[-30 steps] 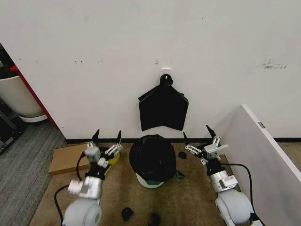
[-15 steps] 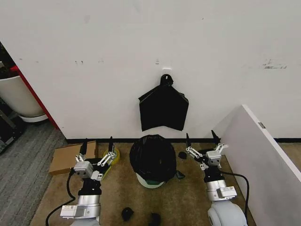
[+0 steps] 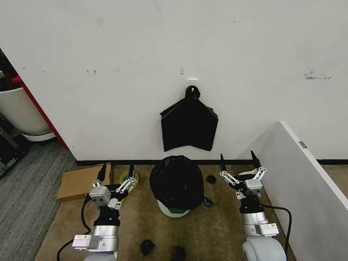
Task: Place the garbage bag over the trash bin.
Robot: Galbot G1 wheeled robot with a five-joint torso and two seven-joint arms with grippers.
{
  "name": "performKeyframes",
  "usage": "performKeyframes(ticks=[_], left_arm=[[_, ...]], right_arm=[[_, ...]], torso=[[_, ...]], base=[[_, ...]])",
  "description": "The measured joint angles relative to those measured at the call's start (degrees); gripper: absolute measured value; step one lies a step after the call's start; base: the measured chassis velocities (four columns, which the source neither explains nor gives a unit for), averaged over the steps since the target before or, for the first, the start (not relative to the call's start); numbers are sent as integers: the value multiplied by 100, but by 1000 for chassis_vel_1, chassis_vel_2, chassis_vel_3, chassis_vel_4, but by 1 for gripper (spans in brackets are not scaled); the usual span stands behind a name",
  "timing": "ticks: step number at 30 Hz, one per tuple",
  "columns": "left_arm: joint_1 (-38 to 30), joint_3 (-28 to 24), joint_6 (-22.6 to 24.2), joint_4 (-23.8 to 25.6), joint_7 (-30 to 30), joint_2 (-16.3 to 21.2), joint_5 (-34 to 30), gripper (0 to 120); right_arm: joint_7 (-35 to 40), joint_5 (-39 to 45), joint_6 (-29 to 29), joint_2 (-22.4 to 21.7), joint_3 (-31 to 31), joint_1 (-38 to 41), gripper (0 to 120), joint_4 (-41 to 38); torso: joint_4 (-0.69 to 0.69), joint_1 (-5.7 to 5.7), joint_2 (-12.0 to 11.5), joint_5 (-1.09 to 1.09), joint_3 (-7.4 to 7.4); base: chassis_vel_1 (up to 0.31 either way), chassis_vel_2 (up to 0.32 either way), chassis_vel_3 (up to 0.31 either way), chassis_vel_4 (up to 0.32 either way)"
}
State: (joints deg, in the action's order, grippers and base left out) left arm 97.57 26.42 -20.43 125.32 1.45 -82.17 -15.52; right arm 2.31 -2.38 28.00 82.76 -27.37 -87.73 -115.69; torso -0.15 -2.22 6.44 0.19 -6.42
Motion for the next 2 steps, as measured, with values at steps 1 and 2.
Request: performKeyframes(ticks=[1, 2], left_arm=[[4, -2, 0, -26, -1, 31, 1, 100], [7, -1, 0, -43, -1, 55, 2, 100]], right_arm=[[-4, 1, -16, 8, 4, 12, 100, -9], [-10, 0, -19, 13, 6, 16, 100, -9]], torso=[[0, 0, 0, -1, 0], [0, 0, 0, -1, 0]], base=[[0, 0, 0, 0], [0, 0, 0, 0]])
